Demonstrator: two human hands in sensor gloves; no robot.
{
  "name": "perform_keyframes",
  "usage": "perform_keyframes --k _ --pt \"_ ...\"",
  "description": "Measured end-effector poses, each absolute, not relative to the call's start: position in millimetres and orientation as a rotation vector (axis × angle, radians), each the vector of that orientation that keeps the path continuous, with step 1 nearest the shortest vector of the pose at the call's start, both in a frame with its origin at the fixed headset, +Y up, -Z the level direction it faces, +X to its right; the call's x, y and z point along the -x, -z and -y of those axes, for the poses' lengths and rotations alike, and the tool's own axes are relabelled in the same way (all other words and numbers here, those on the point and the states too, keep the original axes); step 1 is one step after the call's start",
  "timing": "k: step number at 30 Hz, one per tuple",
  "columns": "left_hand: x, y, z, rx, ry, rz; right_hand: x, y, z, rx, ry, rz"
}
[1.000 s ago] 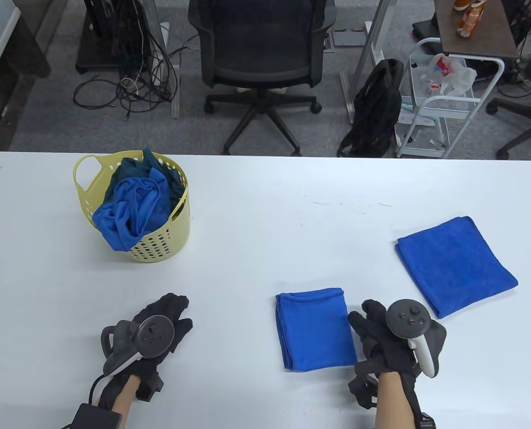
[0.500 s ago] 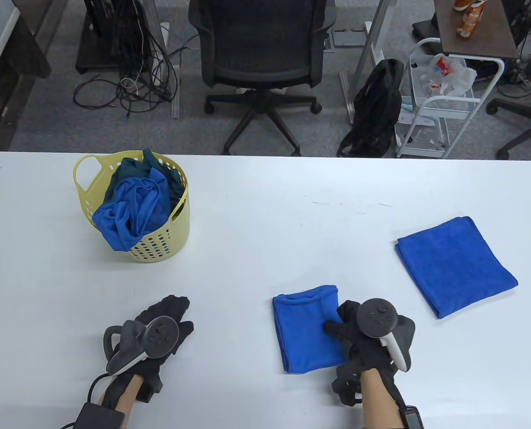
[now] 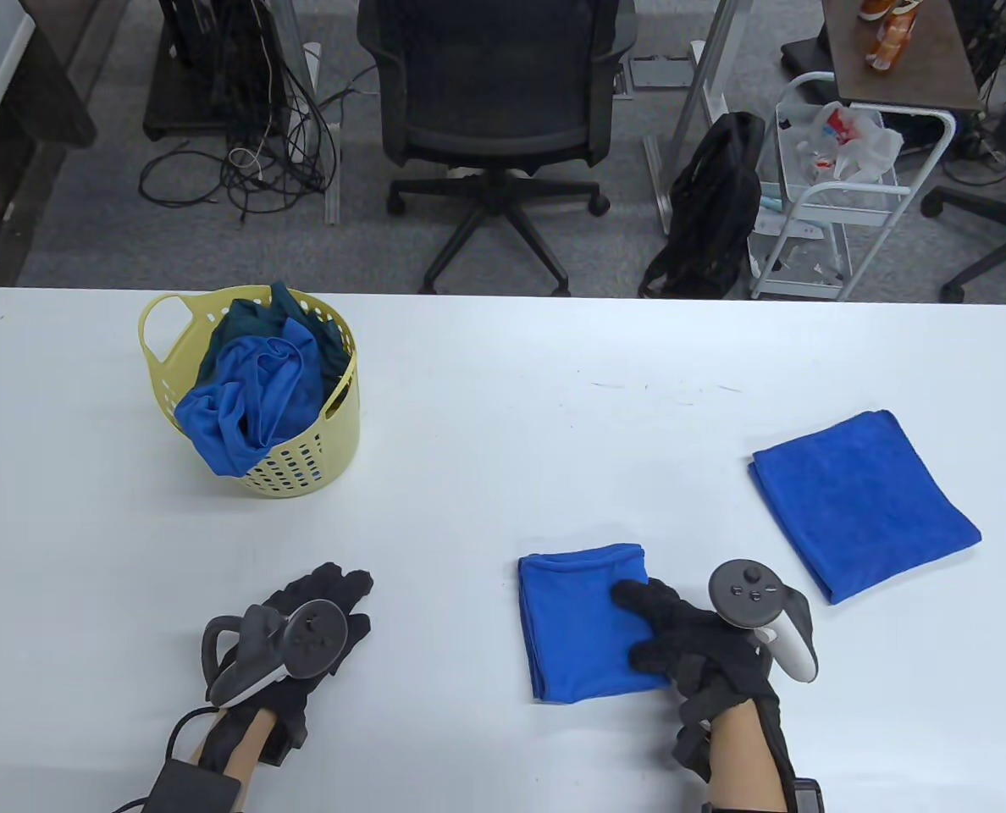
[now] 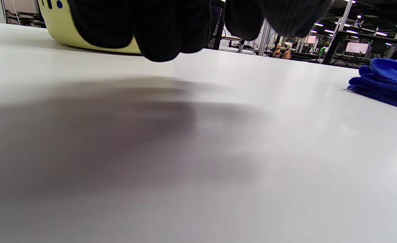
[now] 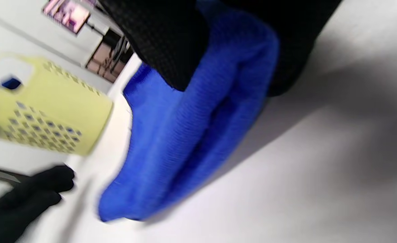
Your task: Fold and stack clothes and towels from laundry basket
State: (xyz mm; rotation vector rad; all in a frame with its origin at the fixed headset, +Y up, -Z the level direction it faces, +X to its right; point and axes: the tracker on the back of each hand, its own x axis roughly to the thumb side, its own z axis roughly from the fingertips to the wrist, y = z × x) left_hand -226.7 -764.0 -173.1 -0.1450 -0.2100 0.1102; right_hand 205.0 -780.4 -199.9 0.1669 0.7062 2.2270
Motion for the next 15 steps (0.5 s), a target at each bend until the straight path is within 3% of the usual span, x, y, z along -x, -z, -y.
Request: perform_keyframes --k 3,7,11,15 --pt "228.1 173.7 763.4 0.142 -0.120 0.206 -194.5 199.3 778.6 -0.242 -2.263 -0.671" --pt "232.4 174.9 763.5 0.141 -0.133 0.194 -194.0 197.5 749.0 -0.330 -2.229 -0.333" --pt "236.3 176.0 762.4 0.137 -0.147 0.181 -242.5 204.4 718.1 -0.064 -1.967 0.163" --pt "238.8 176.3 762.0 0.139 -0.138 0.171 -316.7 223.8 721.6 0.327 -1.783 0.459"
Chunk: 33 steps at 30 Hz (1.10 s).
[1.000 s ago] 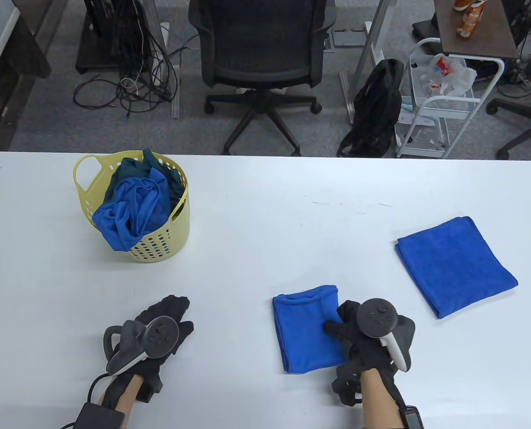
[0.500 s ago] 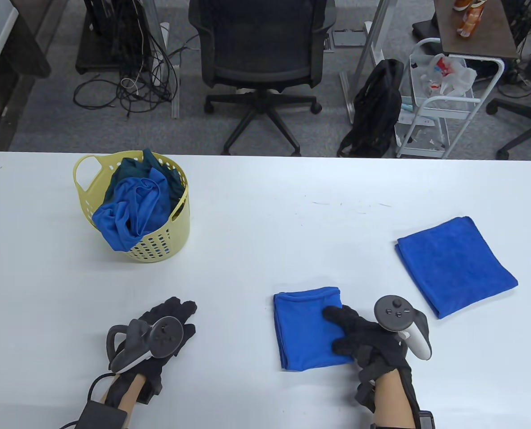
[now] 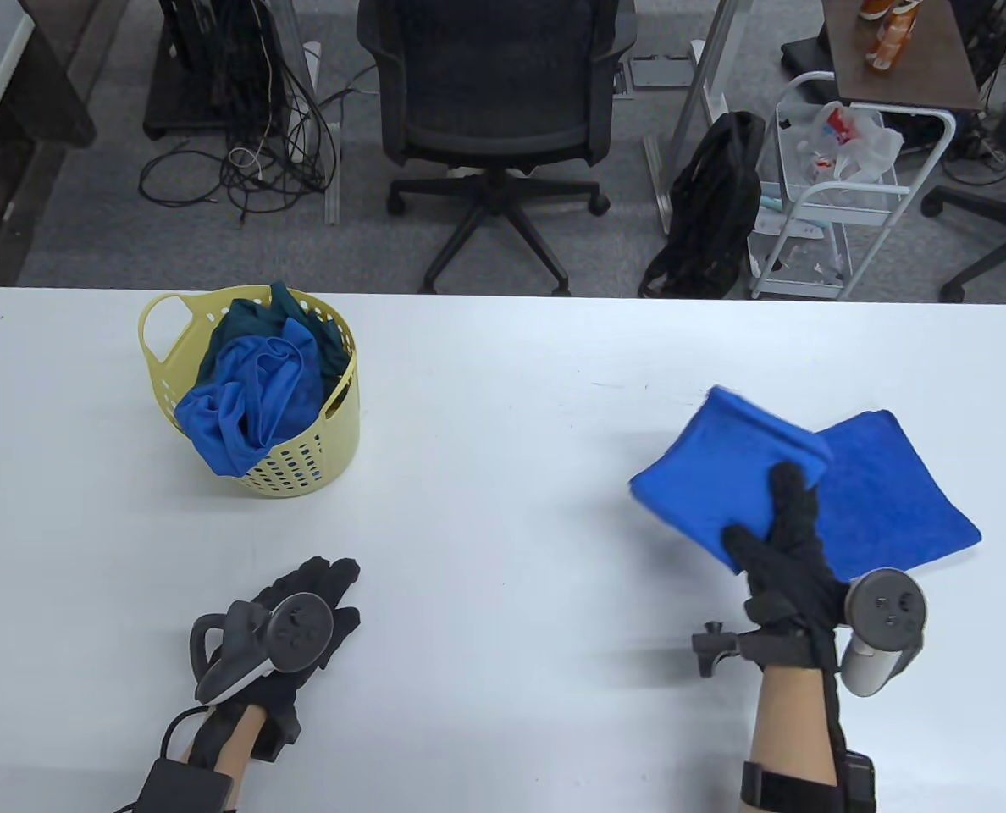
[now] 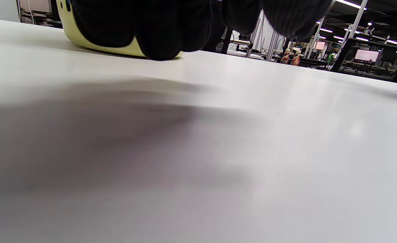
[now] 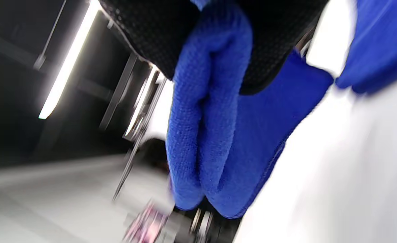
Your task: Fold and stack clothes and towels from laundry basket
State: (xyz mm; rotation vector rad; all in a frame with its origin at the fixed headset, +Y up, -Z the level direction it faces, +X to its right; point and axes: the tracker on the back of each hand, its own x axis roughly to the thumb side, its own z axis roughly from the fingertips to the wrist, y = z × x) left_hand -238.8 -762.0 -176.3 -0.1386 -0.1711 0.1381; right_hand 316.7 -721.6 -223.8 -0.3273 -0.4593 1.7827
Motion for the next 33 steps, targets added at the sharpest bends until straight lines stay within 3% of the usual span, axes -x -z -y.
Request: perform_keyframes --k 3,5,6,9,12,16,19,25,27,29,31,33 --pt "240.6 176.6 762.7 0.145 -0.133 0.164 -353.1 241.2 741.0 0.661 -1.915 0.409" --pt "242.1 176.5 763.9 0.153 -0.126 0.158 -353.4 245.0 743.8 0.758 -2.120 0.141" --pt "243.1 176.7 764.6 0.153 -0.123 0.154 -342.3 244.3 738.2 0.712 -2.266 0.024" --pt "245.0 178.6 766.2 0.162 -0.130 0.148 -292.2 237.3 713.9 0.529 -2.633 0.234" --pt "243.1 179.1 767.8 0.176 -0.134 0.158 -229.7 222.9 690.3 0.158 -2.691 0.232" --pt "238.5 176.9 766.3 0.173 -0.121 0.180 -157.7 199.0 675.8 -0.156 -2.669 0.224" --pt "237.3 175.8 765.1 0.167 -0.124 0.186 -131.1 192.3 685.8 -0.246 -2.670 0.158" --pt "239.3 175.1 764.1 0.157 -0.118 0.176 -129.4 197.0 751.7 -0.220 -2.777 -0.106" --pt "240.9 173.4 753.3 0.145 -0.130 0.175 -137.2 198.3 760.0 -0.191 -2.790 -0.134" --pt "246.8 172.7 720.8 0.040 -0.178 0.167 -143.7 197.9 762.1 -0.168 -2.745 -0.112" --pt "258.5 180.7 669.8 -0.167 -0.331 0.091 -146.3 198.7 759.9 -0.163 -2.700 -0.077" --pt "265.4 200.4 629.2 -0.251 -0.398 0.063 -145.0 200.4 758.4 -0.180 -2.685 -0.042"
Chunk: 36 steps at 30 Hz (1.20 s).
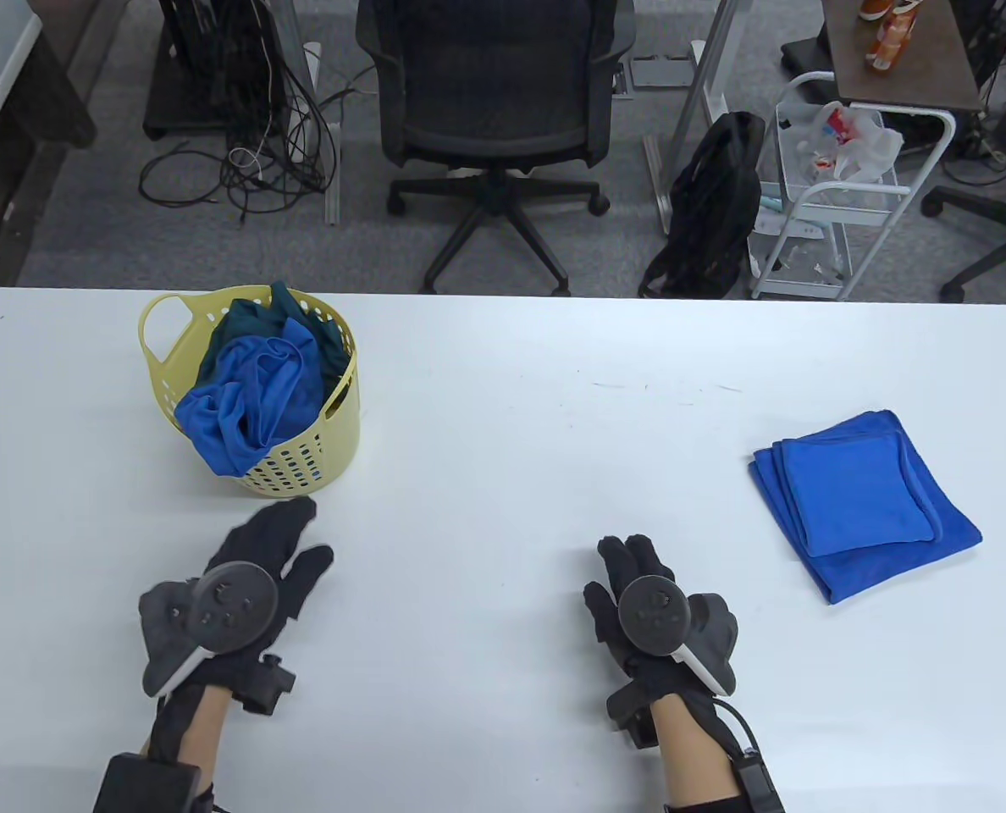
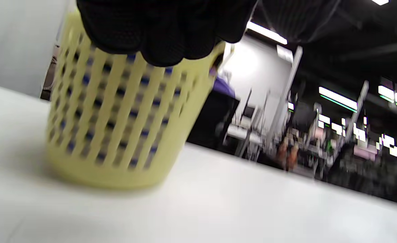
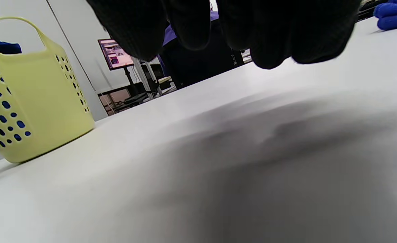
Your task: Fold and stack clothes and towels from laundry basket
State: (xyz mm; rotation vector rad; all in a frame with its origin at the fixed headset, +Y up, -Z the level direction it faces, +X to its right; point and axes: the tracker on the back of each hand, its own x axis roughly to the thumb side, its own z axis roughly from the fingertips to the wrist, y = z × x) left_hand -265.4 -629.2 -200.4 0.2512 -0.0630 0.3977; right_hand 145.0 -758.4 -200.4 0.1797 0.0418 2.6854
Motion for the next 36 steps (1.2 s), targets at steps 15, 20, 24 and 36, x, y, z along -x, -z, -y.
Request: perform_keyframes --k 15,20,24,36 --pt "276.1 385.5 651.5 0.498 0.287 -0.418 -138.6 200.8 763.8 -0.321 -2.610 0.121" --pt "273.2 331.3 577.4 -0.211 0.040 -0.297 -133.8 197.8 760.9 -0.362 -2.635 0.152" --pt "272.2 254.3 510.1 -0.558 -0.213 -0.072 -132.4 196.4 759.2 -0.377 -2.630 0.160" --pt "263.2 245.4 607.0 0.298 0.016 0.021 -130.1 192.8 756.0 -0.407 -2.634 0.181"
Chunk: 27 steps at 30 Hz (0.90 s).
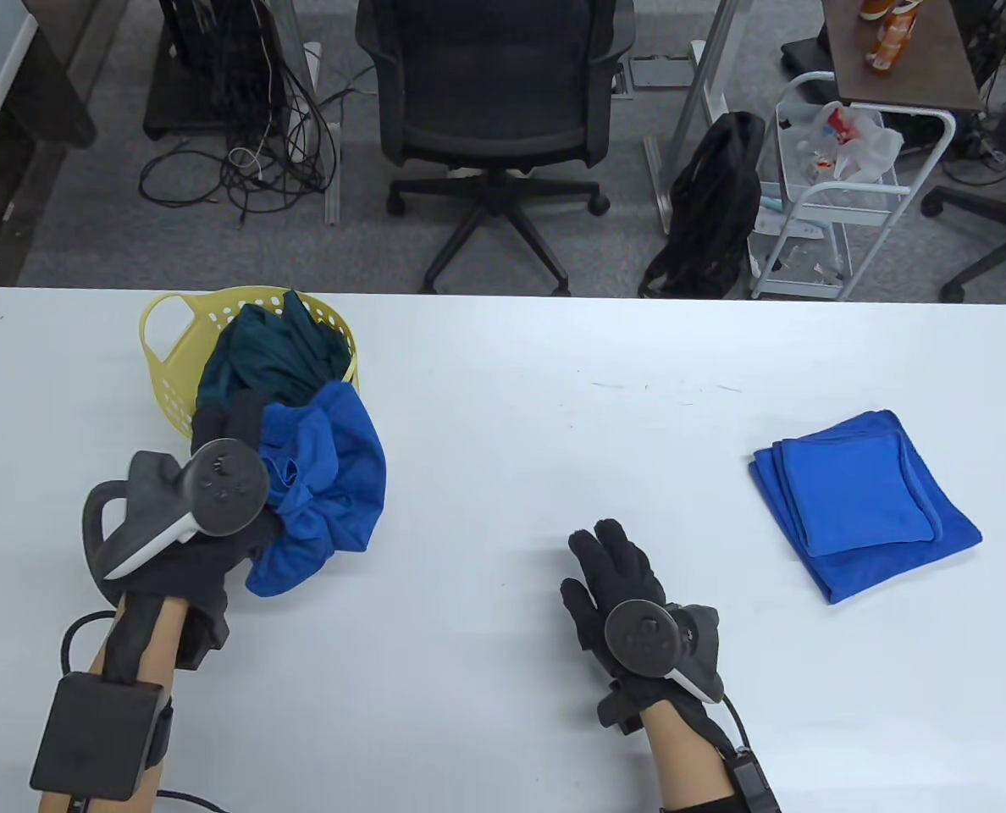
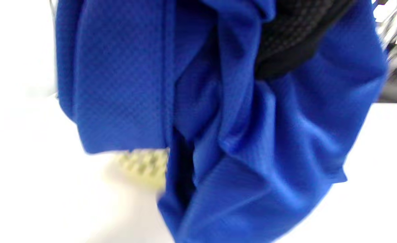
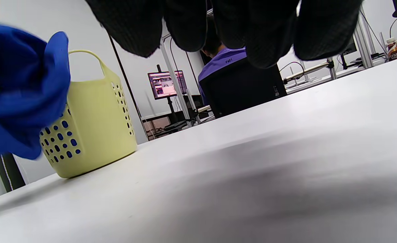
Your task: Fold and stack clothes and towels from laundry basket
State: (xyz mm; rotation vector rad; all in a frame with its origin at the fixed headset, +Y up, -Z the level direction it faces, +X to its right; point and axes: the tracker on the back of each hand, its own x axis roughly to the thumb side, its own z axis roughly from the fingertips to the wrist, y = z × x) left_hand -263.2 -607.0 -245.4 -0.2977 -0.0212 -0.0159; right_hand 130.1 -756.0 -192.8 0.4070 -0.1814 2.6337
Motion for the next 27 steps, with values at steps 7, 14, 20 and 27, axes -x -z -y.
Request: perform_keyframes --k 7,14,20,27 --pt "269.5 259.9 626.6 0.122 0.069 -0.056 -132.2 192.9 755.5 -0.395 -2.635 0.174" --pt "271.2 248.4 601.4 -0.167 0.061 -0.105 -132.7 194.0 756.4 -0.393 -2.627 0.159" --pt "240.9 185.0 534.9 -0.700 -0.079 0.038 -135.6 195.0 753.9 -0.375 -2.566 0.156" --pt "173.3 118.8 543.7 -0.913 -0.321 0.414 -131.3 201.7 760.5 -0.518 -1.956 -0.293"
